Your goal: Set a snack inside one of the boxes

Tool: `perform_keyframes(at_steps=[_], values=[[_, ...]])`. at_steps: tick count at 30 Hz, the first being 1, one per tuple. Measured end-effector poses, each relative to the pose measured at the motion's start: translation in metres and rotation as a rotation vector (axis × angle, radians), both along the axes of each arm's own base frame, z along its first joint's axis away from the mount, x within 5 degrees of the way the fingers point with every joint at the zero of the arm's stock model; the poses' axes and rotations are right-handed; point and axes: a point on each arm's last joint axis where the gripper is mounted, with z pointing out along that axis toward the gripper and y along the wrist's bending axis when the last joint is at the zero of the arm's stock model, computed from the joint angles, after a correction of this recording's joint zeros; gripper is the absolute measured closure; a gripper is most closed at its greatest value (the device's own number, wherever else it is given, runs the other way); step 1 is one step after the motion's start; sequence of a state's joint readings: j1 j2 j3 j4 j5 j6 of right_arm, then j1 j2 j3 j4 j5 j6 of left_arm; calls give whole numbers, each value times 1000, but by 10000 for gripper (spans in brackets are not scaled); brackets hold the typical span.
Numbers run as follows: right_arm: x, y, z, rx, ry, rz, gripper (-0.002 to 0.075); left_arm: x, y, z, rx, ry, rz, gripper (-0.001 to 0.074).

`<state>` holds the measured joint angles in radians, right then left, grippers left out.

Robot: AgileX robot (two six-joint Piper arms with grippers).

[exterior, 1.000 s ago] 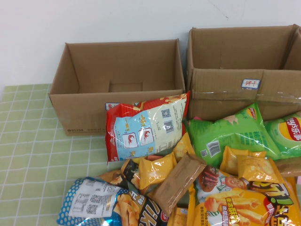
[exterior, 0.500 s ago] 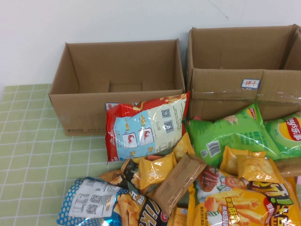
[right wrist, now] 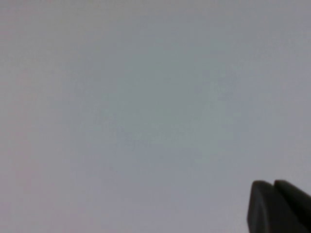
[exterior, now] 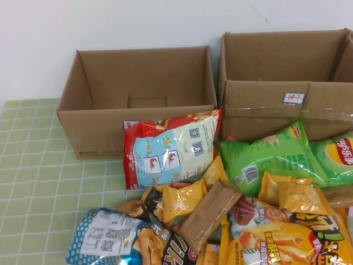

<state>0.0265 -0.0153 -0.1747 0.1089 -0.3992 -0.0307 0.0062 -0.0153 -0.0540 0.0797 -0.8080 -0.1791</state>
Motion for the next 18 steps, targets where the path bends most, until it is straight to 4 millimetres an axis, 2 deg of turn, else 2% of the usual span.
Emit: perform_keyframes(at_steps=[6,10,14,15,16,18], values=[[-11,4,29,-159,178,-38,728,-1,5,48,53,419,117,736],[-1,5,43,-233,338,-37,728,8,10,70,40,644,159,736],[19,7,40,-261,542,-6,728,33,13,65,20,945,178,736],[25,8,35,-266,606,5,728,40,14,59,11,1034,176,736],[35,8,27,-277,713,22,728,53,13,46,-18,1207,157,736],[46,9,15,-283,825,41,728,62,12,37,-39,1321,136,736]])
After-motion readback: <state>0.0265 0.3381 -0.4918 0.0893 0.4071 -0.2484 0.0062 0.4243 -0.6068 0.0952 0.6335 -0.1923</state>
